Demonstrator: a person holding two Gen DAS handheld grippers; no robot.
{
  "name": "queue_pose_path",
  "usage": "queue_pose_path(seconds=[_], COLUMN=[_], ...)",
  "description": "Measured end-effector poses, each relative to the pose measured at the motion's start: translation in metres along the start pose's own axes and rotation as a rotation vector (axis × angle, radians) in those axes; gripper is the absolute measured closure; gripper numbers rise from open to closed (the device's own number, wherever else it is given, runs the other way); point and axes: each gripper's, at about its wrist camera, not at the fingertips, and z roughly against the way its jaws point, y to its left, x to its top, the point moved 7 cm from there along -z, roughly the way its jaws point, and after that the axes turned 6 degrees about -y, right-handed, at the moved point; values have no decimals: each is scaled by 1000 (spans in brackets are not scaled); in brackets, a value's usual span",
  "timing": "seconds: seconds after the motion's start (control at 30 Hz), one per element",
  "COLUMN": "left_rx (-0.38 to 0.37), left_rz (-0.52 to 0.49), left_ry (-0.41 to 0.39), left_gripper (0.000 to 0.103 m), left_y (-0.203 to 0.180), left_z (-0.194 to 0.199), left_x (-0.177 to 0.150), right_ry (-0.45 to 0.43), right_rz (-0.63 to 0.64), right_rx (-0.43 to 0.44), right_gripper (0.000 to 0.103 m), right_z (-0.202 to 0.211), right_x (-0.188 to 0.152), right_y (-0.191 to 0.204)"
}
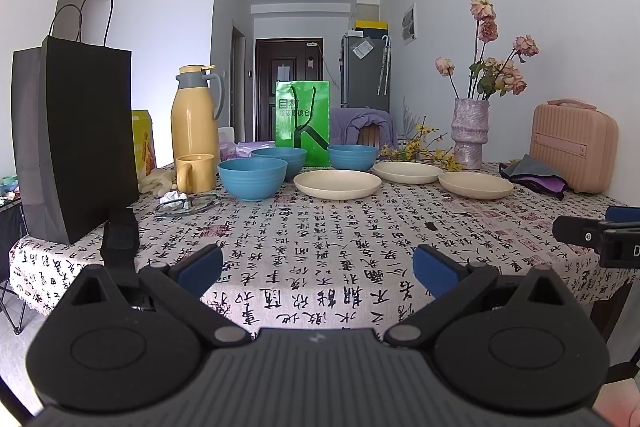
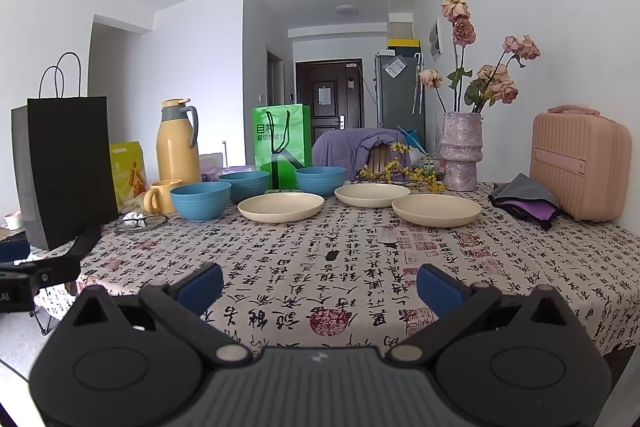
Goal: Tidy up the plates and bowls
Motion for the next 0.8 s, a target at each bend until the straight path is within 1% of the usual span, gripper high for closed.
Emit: queue_pose_path(seconds=[0.8], left_rx=[1], left_rz=[-3], left_ry=[0], left_gripper=[0], left_y=[1], left_z=[0], left_x=[2], right_ry=[-5], right_rz=[-3], right_rx=[2], right_gripper=[0], right_z=[1], right_x=[0], right_y=[0])
